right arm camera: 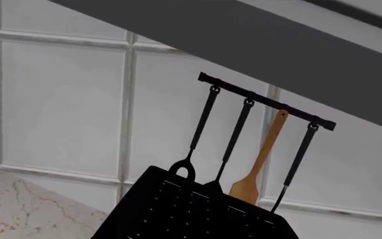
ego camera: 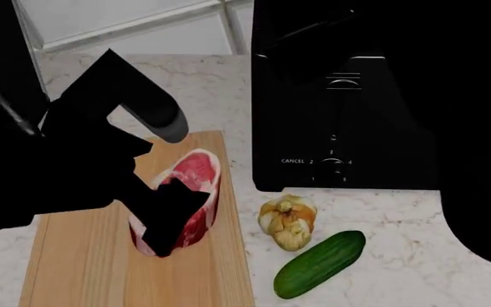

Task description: Clear the non-vegetable object off the cutting board and place the vegetables onto it.

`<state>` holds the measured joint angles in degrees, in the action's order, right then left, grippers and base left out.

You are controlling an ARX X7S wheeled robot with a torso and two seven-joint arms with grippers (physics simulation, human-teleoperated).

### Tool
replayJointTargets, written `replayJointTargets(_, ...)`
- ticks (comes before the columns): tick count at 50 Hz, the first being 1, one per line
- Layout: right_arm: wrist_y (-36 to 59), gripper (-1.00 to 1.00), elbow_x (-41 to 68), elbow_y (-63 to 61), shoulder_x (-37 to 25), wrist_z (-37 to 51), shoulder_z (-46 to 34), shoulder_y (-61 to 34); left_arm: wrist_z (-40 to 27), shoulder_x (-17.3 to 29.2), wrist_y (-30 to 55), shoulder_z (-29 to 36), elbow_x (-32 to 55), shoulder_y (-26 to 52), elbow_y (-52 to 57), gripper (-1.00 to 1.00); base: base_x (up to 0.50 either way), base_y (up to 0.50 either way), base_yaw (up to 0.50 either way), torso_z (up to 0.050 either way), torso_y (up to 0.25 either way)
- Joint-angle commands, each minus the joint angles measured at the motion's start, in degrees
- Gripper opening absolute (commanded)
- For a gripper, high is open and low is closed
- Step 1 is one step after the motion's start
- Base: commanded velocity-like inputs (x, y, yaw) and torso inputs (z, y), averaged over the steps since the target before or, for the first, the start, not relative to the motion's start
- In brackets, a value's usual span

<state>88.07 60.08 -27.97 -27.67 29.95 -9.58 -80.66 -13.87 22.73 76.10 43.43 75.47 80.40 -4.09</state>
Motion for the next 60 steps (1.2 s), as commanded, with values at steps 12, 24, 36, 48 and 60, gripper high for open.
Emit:
replayJointTargets(12, -2.1, 1.00, 2.8, 0.7, -0.7, 1.1, 0.6, 0.7, 7.4, -3.3, -7.1, 4.0, -6.8, -2.4, -4.8, 1.00, 0.00, 0.00, 0.00, 0.000, 0.000)
replayJointTargets(24, -2.3, 1.00, 4.5, 0.9, -1.2, 2.3, 0.3, 0.3, 10.0, -4.6, -10.0, 6.5, -10.0, -3.0, -8.8, 1.00, 0.00, 0.00, 0.00, 0.000, 0.000)
replayJointTargets(36, -2.2, 1.00, 7.3, 0.7, -1.6, 4.4, 0.9, 0.6, 11.1, -4.9, -12.1, 7.3, -10.7, -5.1, -9.6, 1.00, 0.00, 0.00, 0.00, 0.000, 0.000)
replayJointTargets(48, -2.9, 1.00, 8.7, 0.8, -2.2, 5.5, 0.4, 0.4, 9.9, -4.3, -11.7, 7.5, -10.3, -5.7, -7.8, -1.00, 0.00, 0.00, 0.00, 0.000, 0.000)
replayJointTargets(60, -3.3, 1.00, 10.5, 1.2, -2.2, 6.6, 0.2, -1.0, -2.0, 1.8, -1.6, 2.1, 0.3, -3.9, 5.6, -1.00, 0.00, 0.00, 0.00, 0.000, 0.001)
